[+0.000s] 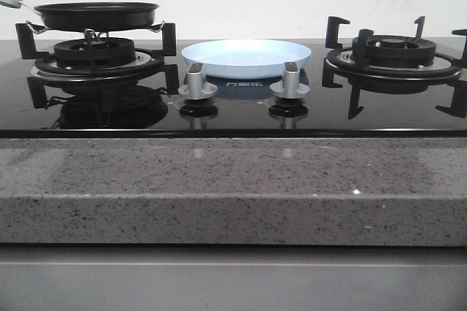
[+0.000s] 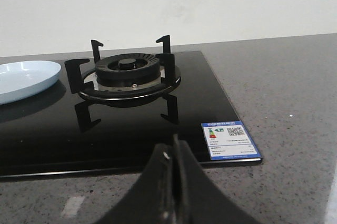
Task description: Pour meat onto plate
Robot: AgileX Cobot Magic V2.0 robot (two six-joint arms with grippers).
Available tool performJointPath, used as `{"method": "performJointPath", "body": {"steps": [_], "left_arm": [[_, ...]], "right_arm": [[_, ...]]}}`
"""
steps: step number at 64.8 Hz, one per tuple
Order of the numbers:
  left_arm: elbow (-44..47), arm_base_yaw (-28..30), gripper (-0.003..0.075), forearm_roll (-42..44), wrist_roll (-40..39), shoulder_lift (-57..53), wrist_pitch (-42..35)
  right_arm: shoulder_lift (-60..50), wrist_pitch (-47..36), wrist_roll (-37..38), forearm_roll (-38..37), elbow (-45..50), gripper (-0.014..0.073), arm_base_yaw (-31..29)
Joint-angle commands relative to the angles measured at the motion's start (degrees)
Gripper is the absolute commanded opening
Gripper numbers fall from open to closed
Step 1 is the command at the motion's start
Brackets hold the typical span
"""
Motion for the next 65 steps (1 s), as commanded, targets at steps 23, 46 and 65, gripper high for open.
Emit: {"method": "performJointPath", "body": {"steps": [23, 46, 65], "left_arm": [[0.29, 0.04, -0.002, -0.34, -0.33, -0.9, -4.88], [0.29, 0.04, -0.002, -0.34, -0.33, -0.9, -6.34], [-10.43, 0.04, -0.002, -0.34, -0.33, -0.68, -1.64]], "right_arm": [[-0.97, -5.09, -0.2, -0.6, -0.29, -0.0069, -0.32], [-0.97, -3.93, -0.25, -4.19, -0.29, -0.0069, -0.32], [-0.97, -3.21, -0.15, -2.59, -4.4, -0.0069, -0.32]]}}
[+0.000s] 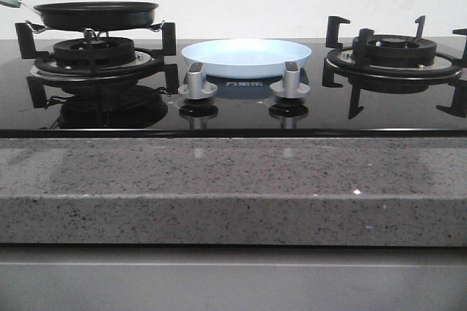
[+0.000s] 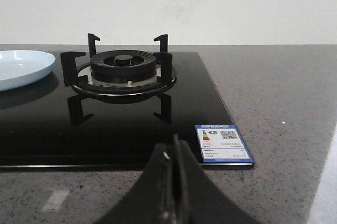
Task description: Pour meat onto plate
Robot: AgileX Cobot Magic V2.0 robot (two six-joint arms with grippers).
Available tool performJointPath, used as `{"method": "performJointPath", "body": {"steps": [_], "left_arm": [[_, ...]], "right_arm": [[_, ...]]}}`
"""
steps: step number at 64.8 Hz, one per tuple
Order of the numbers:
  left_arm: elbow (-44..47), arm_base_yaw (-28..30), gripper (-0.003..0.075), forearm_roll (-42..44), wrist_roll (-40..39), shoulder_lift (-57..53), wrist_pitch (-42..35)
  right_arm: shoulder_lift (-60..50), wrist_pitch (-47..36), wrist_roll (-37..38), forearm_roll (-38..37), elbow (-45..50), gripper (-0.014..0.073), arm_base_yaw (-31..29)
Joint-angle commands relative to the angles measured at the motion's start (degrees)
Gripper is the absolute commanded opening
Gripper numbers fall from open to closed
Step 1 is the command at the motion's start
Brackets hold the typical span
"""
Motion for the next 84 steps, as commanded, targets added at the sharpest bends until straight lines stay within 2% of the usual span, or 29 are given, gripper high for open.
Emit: {"method": "performJointPath", "body": {"steps": [1, 5, 17, 29, 38, 47, 69, 72, 75, 81, 84], "left_arm": [[-6.9, 0.04, -0.002, -0.34, -0.33, -0.68, -0.64], [-11.9, 0.04, -0.002, -0.34, -0.33, -0.37, 4.64], [-22.36, 0.04, -0.002, 0.73, -0.33, 4.9, 14.09], [-30.66, 0.04, -0.002, 0.73, -0.33, 14.74, 21.94], [-35.27, 0.04, -0.002, 0.73, -0.33, 21.26, 27.61], [-35.92, 0.04, -0.002, 0.19, -0.33, 25.87, 28.26], [-35.29, 0.04, -0.001, 0.56, -0.33, 31.83, 28.56], [-35.29, 0.04, 0.0024, 1.04, 0.0, 32.28, 28.56], [-35.29, 0.04, 0.0104, 1.74, 0.0, 33.0, 28.56], [-35.29, 0.04, 0.0353, 1.99, 0.0, 33.96, 28.58], [-35.29, 0.04, 0.0481, 1.99, 0.0, 34.4, 28.34]], "right_arm": [[-0.97, -3.31, -0.15, 1.24, -4.51, -0.0069, -0.32], [-0.74, -0.55, -0.15, 1.3, -7.93, -0.0069, -0.32], [2.93, 8.74, -0.15, 1.44, -20.09, -0.0069, -0.32], [11.36, 18.83, -0.2, 1.44, -31.54, -0.0069, -0.32], [17.79, 25.45, -0.26, 1.44, -36.76, -0.0069, -0.32], [23.5, 29.39, -0.26, 1.56, -38.24, -0.0069, -0.32], [27.55, 30.22, -0.26, 1.61, -38.24, -0.0067, 0.31], [27.55, 30.63, -1.03, 1.61, -38.24, -0.0064, 1.38], [27.55, 31.05, -1.97, 1.61, -38.24, -0.0055, 2.45], [27.55, 31.59, -2.86, 1.61, -38.24, 0.0035, 5.76], [27.61, 32.0, -3.33, 1.56, -38.24, 0.0128, 7.3]]}}
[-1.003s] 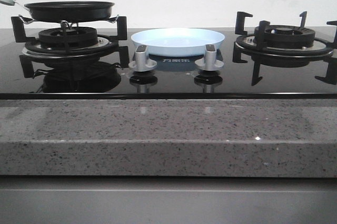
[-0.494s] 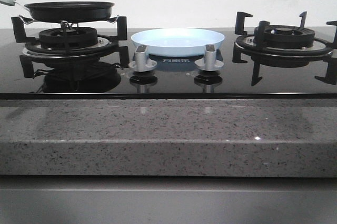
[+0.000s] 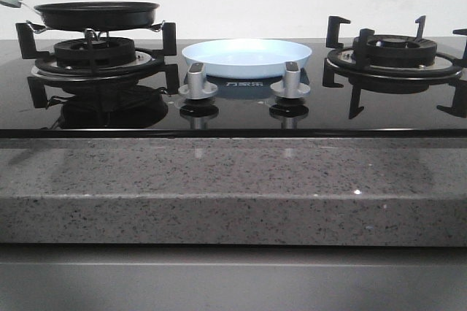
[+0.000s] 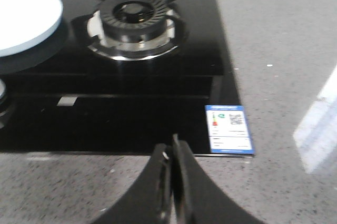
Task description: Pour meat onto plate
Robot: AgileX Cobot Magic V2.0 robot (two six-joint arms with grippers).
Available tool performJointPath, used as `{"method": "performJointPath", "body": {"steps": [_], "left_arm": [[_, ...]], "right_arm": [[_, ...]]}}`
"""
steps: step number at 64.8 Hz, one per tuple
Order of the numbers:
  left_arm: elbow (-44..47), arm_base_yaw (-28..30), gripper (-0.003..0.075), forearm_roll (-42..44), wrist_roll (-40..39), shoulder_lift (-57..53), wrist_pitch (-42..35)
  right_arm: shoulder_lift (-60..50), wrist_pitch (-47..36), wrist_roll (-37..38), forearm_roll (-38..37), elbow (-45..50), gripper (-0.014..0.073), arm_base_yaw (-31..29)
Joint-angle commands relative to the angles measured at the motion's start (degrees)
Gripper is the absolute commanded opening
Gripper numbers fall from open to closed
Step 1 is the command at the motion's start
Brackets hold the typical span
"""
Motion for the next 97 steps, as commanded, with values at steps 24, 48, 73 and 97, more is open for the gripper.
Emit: {"method": "performJointPath", "body": {"steps": [24, 48, 73, 97], "left_arm": [[-1.6, 0.04, 0.0581, 0.01, 0.0, 2.63, -4.61], [-1.6, 0.04, 0.0563, 0.01, 0.0, 2.63, -4.61], [-1.6, 0.04, 0.0563, 0.01, 0.0, 2.63, -4.61], [-1.6, 0.04, 0.0563, -0.22, 0.0, 2.63, -4.61]], "right_arm": [[4.5, -0.52, -2.62, 4.62, -2.49, 0.0502, 5.63], [17.91, 0.72, -16.49, 19.56, -12.3, 0.0421, 5.63], [39.26, 2.23, -21.96, 25.7, -28.42, 0.0412, 9.02], [62.47, 5.45, -21.96, 23.74, -49.26, 0.0412, 11.51]]}}
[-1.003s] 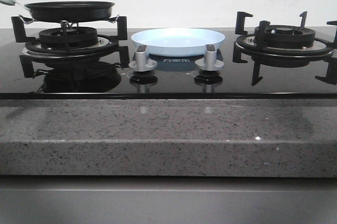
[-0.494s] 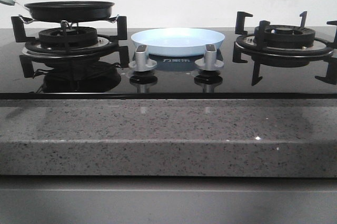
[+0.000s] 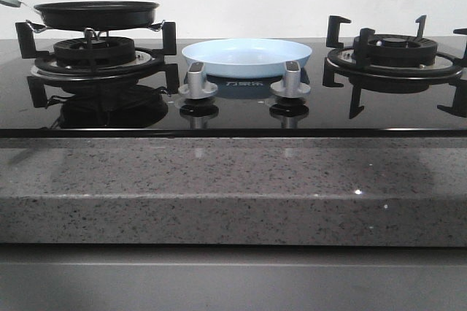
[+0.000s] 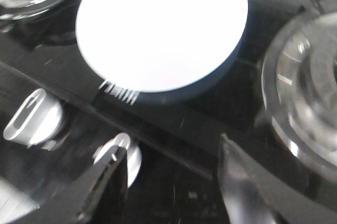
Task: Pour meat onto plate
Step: 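Lower the right gripper to the light blue plate rim and grasp it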
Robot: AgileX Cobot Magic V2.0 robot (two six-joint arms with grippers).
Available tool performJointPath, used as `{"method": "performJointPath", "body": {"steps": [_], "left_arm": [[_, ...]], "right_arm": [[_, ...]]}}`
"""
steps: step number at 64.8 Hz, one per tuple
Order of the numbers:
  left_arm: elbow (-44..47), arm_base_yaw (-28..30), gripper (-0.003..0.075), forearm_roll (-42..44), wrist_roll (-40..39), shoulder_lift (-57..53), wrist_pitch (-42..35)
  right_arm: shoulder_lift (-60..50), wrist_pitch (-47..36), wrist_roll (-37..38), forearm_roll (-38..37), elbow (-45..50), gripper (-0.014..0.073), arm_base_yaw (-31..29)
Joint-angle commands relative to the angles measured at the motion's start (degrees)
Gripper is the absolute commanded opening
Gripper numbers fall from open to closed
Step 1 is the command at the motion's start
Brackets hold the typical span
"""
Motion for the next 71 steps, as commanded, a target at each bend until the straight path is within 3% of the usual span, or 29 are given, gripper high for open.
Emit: {"method": "performJointPath", "body": {"steps": [1, 40, 56, 71], "left_arm": [[-1.6, 0.04, 0.0563, -0.41, -0.33, 0.26, -4.5], [-1.6, 0.04, 0.0563, -0.47, -0.33, 0.26, -4.29], [-1.6, 0.04, 0.0563, -0.47, -0.33, 0.26, -4.29], [-1.6, 0.04, 0.0563, -0.47, -0.33, 0.26, -4.29]], "right_arm": [[3.25, -0.3, -0.55, -0.17, -6.56, 0.0412, -0.02], [30.46, 9.94, 1.37, -6.93, -37.3, 0.0412, -0.34], [35.59, 12.55, 1.37, -7.09, -43.52, 0.0412, -0.34], [36.86, 13.98, 1.37, -7.09, -43.77, 0.0388, -0.34]]}}
